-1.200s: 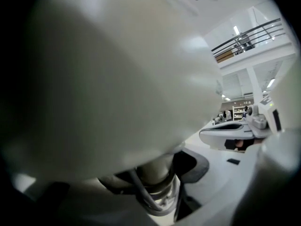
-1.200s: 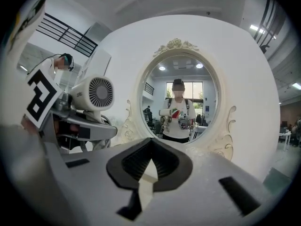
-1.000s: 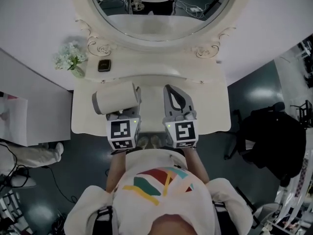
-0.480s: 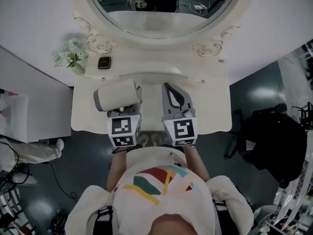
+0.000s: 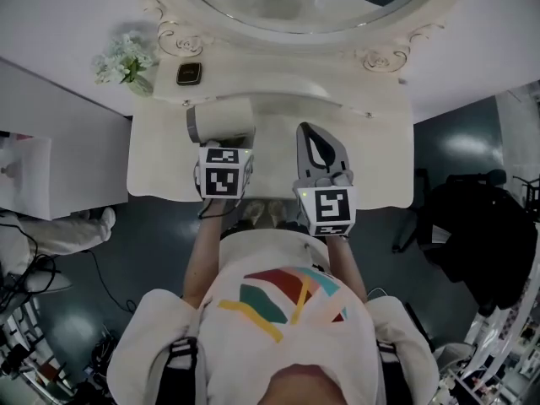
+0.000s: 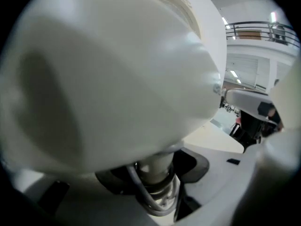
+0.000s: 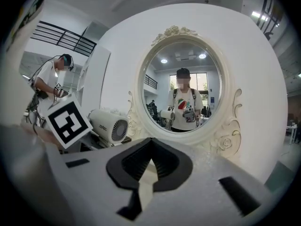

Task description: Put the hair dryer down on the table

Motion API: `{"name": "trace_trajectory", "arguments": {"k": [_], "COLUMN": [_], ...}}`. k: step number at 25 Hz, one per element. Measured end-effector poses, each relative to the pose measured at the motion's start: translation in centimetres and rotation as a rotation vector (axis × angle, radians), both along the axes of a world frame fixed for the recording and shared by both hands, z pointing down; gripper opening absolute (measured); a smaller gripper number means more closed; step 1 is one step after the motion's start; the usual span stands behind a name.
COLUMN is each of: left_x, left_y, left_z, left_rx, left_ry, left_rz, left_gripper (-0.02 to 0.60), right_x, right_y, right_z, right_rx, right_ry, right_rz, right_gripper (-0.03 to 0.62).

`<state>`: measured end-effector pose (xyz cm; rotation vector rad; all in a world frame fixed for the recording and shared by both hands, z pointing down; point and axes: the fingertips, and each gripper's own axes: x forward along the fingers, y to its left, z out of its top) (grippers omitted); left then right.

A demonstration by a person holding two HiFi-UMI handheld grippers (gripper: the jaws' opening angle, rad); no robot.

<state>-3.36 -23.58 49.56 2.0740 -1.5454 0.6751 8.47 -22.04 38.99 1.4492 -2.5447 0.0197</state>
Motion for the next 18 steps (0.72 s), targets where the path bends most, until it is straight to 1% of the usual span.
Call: {"name": "trace_trajectory", "arguments": {"k": [3, 10, 14, 18], "left_x": [-0.1, -0.1, 0.0, 0.8], "left_y": [0.3, 0.5, 0.4, 0.4], "left_z": [2.4, 7.2, 9.0, 11.2], "left_rx": [-0.080, -0.235, -0.292, -0.330], "left_ry": [0.012, 0.033, 0.029, 0.075], "left_rz": [0.009, 0.024, 0.045, 0.061], "left_gripper": [0.206, 0.206, 0.206, 0.204], "right_x": [-0.2, -0.1, 0.0, 0.4], "right_y": [0.3, 0.4, 0.6, 0.9], "right_z": [0.9, 2.0, 2.9, 3.6], "right_rx": [-0.023, -0.054, -0.074, -0.088], "right_ry": [0.010, 0.031, 0.048, 0.068], "right_rz": [-0.001, 0.015, 0.024, 0.038], "right_gripper": [-0.003, -0.003, -0.003, -0.003]}}
